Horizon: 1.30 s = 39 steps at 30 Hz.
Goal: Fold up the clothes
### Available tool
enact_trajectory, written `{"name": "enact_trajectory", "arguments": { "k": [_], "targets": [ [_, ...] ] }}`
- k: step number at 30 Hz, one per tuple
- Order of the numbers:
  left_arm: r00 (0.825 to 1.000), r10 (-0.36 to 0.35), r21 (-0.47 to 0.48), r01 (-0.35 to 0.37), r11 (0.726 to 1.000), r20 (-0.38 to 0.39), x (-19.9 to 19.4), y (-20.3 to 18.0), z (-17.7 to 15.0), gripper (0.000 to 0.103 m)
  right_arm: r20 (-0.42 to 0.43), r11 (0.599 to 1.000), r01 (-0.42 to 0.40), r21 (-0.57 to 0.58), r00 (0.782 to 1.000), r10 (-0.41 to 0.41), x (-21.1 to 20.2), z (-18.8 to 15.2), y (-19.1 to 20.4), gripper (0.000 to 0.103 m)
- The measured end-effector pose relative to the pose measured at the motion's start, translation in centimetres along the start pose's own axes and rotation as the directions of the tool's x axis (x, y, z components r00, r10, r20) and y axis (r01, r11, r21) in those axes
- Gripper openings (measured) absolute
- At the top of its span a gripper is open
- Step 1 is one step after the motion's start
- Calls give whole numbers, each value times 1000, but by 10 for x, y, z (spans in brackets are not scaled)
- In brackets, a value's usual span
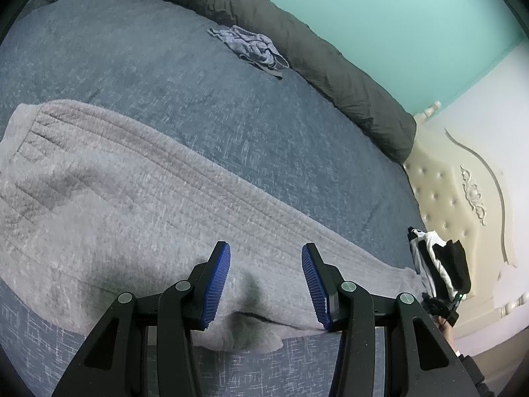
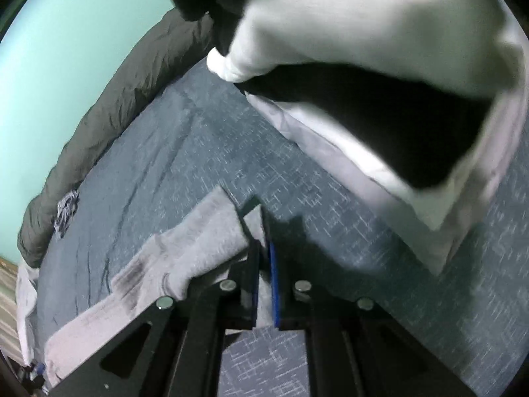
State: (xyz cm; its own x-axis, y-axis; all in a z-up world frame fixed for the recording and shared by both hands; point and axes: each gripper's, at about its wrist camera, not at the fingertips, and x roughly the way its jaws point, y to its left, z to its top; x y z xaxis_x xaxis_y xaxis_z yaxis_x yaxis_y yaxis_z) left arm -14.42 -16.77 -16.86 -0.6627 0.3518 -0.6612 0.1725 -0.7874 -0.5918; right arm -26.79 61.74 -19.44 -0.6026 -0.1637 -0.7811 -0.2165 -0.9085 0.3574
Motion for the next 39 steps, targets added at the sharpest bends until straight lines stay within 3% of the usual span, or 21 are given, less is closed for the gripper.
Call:
{"name": "enact_trajectory", "arguments": {
  "k": [3,5,8,12,24,26,27,28,30,34,36,39],
  "targets": [
    [1000,-1,10,1,1000,-7,2,-2,-2,49,-31,991,121,-53,992,-123,17,2,5,7],
    [1000,1,19,0,1000,-9,2,-4,-2,49,-17,988,153,-34,988,-154,15,4,2,8],
    [1000,7,26,-6,1000,-8,2,-4,-1,49,0,997,41,72,999,-41,4,5,-9,11],
    [1000,0,8,0,1000,-8,5,-2,-2,49,-44,995,-60,78,997,64,7,3,1,39],
    [1000,1,12,-1,1000,-7,2,-3,-5,49,-68,979,-160,131,983,169,19,-19,38,40],
    [1000,0,12,0,1000,-7,0,-3,-6,49,-66,976,-177,124,980,186,19,-21,39,36],
    [1000,2,16,-1,1000,-8,-1,-3,-6,49,-71,981,-167,103,982,175,21,-21,42,10],
    [1000,4,20,-3,1000,-8,-2,-4,-6,49,-76,986,-145,81,986,151,26,-17,45,4],
    [1000,4,22,-4,1000,-7,-3,-3,-6,49,-44,994,-103,31,994,104,13,-13,49,4],
    [1000,6,19,-6,1000,-8,-5,0,-7,49,58,996,-91,-27,994,92,-24,-3,51,3],
    [1000,0,15,0,1000,-5,-5,1,-7,49,73,994,-98,-53,992,102,-39,-1,49,3],
    [1000,-7,14,7,1000,-2,-7,-1,-8,49,28,996,-75,-50,997,76,-32,-5,42,3]
  ]
}}
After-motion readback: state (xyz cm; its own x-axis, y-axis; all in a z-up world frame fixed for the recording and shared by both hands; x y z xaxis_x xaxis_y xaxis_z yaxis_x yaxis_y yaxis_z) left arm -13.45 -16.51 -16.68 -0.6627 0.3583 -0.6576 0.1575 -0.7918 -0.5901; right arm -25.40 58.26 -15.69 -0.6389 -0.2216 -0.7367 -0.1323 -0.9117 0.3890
